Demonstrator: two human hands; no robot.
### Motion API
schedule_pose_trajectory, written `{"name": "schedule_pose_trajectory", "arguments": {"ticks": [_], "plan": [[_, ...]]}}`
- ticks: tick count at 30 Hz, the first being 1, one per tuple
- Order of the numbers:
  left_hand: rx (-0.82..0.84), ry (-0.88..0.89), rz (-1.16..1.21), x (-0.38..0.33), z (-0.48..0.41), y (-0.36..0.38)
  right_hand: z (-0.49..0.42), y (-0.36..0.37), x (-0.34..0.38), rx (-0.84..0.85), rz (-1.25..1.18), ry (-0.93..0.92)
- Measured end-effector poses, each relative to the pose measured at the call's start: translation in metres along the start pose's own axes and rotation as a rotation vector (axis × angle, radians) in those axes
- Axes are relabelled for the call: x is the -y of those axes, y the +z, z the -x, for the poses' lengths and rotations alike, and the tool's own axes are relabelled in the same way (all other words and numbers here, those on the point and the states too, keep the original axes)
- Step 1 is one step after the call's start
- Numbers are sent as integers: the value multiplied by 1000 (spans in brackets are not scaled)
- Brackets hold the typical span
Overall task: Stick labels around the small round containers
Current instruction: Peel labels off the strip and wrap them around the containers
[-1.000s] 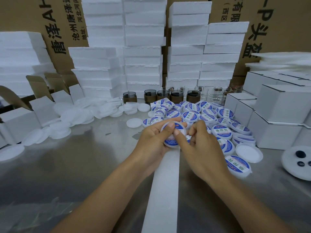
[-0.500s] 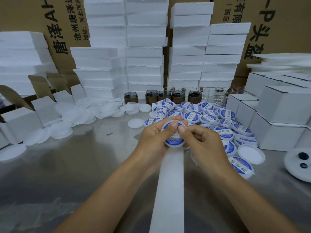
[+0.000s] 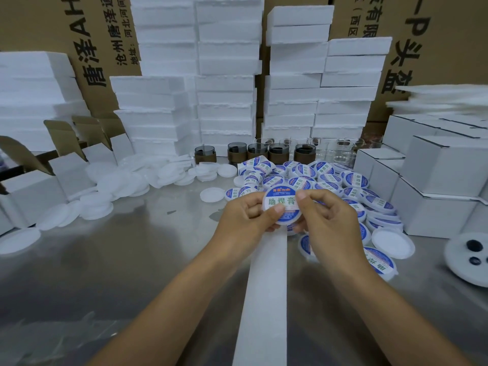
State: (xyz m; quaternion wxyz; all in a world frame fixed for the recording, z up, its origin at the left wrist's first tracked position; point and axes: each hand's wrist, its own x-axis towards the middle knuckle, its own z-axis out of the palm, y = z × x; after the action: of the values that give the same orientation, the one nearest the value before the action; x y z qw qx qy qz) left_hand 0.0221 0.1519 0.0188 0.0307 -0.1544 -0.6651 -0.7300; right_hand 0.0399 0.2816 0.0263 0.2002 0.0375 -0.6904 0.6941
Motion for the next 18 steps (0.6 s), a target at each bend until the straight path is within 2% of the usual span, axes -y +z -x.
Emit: {"name": "schedule_pose_trajectory", "arguments": {"ticks": [7,14,18], "plan": [[78,38,25,0,3,5,1,0,0,-49,12,-28],[-9,44,33,-1,0,0,3,3,-4,111,28,-85],[5,3,58,-1,0,-1,0,0,-7,97,26,-74]]}}
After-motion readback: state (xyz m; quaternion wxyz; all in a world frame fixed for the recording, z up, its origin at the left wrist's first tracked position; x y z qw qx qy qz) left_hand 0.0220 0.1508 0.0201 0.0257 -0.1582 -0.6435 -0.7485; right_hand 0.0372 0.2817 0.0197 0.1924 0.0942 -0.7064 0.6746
